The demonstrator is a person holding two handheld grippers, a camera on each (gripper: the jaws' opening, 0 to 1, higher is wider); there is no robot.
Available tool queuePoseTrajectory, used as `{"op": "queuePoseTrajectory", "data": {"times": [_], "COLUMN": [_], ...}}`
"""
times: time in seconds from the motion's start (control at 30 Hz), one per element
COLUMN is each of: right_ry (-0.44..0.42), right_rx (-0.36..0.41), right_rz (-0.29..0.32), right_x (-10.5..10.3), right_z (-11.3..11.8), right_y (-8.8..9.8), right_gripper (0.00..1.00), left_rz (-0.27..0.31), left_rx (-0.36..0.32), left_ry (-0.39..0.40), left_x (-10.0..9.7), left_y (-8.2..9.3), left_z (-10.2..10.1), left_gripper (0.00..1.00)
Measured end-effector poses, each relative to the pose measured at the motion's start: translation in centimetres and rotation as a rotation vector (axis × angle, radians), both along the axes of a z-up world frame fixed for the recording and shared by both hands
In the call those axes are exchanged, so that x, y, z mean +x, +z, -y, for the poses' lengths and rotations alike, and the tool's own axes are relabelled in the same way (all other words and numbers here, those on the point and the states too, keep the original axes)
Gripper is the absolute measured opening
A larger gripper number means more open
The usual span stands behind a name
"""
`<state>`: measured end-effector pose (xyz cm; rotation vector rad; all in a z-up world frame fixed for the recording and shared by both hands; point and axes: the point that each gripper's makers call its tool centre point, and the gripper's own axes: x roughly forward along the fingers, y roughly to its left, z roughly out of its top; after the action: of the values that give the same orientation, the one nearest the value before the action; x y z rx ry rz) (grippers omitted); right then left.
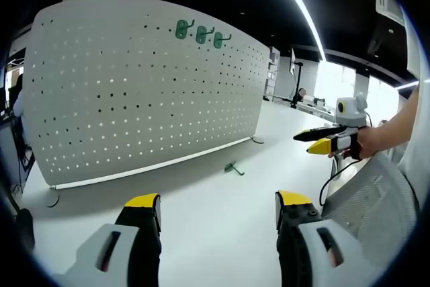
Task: Insert the hook assembly into the mounting plate slot until the hook locks in place.
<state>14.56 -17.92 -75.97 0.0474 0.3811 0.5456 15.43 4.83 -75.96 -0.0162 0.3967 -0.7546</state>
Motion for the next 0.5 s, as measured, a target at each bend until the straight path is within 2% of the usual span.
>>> {"op": "queuePoseTrajectory", "data": {"times": [0.17,0.5], "right_ry": [0.001,-0.008], "right_rx": [0.000,0.005], "right_rz": [-0.001,0.001], "right_x": [0.0,0.0], "right_z": [0.0,0.2], "right_y": [0.0,0.1], "right_gripper": [0.64,0.63], "left_rz": [-0.010,-0.019], "left_rx": [-0.006,0.060], "left_ry": [-0.003,-0.140], "left_x": [-0.1,0.5], "left_y": [0.1,-0.1], "left_z": [0.4,2.9], "left_gripper": [0.71,0.72]}}
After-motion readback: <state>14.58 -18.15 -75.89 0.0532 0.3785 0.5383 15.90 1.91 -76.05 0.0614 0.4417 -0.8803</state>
